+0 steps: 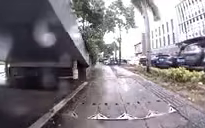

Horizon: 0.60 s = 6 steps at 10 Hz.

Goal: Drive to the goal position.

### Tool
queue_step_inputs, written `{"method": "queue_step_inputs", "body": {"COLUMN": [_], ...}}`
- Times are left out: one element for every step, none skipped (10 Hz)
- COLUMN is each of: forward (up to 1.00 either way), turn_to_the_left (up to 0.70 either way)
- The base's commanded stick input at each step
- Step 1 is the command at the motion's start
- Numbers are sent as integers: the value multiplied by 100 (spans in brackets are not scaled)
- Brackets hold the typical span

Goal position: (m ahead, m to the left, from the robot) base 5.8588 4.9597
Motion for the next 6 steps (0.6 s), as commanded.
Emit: {"method": "queue_step_inputs", "body": {"forward": [70,70,70,70,70,70], "turn_to_the_left": [0,0,0,0,0,0]}}
